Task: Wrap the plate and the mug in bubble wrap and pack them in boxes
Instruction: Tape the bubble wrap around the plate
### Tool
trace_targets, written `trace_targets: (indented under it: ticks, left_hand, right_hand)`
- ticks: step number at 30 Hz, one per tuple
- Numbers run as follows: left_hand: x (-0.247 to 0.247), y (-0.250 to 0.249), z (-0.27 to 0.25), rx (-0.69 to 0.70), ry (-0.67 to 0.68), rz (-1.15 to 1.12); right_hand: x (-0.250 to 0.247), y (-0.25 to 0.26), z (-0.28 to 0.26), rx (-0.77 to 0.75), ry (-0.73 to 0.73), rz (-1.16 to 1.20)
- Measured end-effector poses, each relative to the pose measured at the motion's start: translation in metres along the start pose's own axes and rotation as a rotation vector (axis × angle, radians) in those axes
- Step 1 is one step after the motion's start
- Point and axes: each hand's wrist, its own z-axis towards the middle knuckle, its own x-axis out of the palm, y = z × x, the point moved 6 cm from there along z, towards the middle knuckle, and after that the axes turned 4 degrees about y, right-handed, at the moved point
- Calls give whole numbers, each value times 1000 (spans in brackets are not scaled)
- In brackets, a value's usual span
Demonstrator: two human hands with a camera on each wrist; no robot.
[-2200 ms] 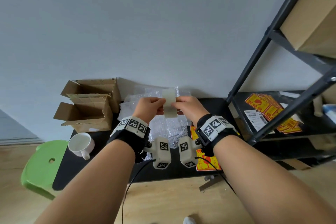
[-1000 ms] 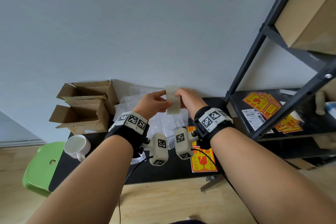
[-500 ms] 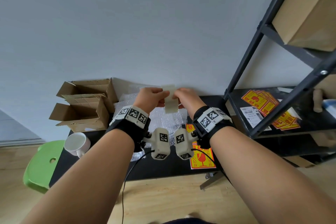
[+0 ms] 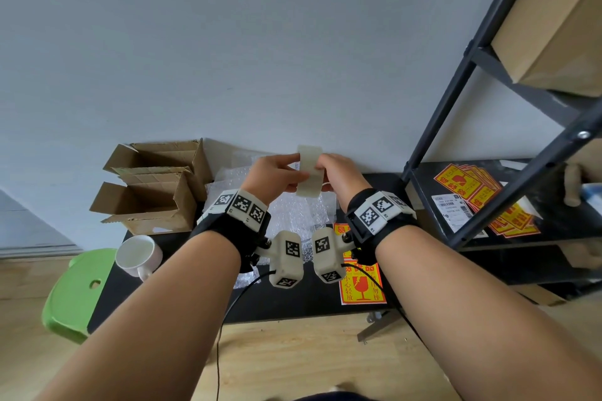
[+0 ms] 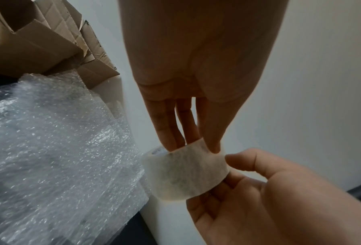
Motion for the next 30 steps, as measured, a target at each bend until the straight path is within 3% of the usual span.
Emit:
trace_targets:
  ticks: [10,19,30]
  left_hand:
    - [-7,2,3,-24,-74,-72]
    - [0,-1,-2,-27,48,44]
    - [7,-5,-8,-21,27,-43]
  right_hand:
    - [3,2,-1,-49,26,-119]
    - [1,-2,-1,-10,17,52]
    - [-5,1,-5,-6,17,-19]
